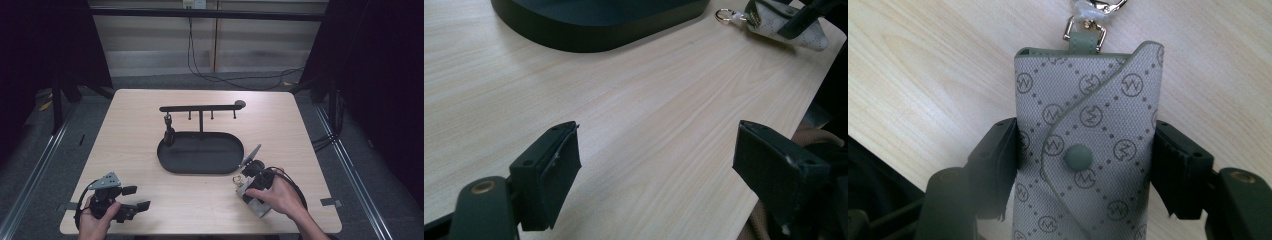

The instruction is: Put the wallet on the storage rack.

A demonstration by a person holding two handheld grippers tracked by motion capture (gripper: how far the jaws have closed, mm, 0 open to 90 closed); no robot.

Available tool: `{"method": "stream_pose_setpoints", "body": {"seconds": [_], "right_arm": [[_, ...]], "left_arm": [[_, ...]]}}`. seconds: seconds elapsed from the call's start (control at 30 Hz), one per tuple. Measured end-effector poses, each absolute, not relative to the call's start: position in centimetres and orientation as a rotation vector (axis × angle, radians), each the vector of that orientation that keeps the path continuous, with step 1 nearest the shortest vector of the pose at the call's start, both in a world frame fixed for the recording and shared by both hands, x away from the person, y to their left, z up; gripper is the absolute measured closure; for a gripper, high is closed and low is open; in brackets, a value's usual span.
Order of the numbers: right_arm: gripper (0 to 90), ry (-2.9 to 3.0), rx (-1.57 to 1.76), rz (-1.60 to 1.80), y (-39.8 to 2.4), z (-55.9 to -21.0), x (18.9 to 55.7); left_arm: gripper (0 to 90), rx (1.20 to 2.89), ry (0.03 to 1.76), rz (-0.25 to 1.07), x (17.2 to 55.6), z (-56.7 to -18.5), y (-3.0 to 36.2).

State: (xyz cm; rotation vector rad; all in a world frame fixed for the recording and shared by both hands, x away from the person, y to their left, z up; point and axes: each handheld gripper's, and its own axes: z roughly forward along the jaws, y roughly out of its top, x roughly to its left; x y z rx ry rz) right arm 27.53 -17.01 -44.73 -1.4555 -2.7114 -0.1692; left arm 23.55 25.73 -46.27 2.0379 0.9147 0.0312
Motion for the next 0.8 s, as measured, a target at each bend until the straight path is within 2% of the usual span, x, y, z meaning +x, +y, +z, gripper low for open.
{"method": "stream_pose_setpoints", "body": {"seconds": [0.8], "right_arm": [[33.9, -2.715, -1.501, -0.224, -18.2, -41.3, 28.6]], "left_arm": [[18.6, 2.043, 0.918, 0.025, 23.7, -46.4, 25.8]]}}
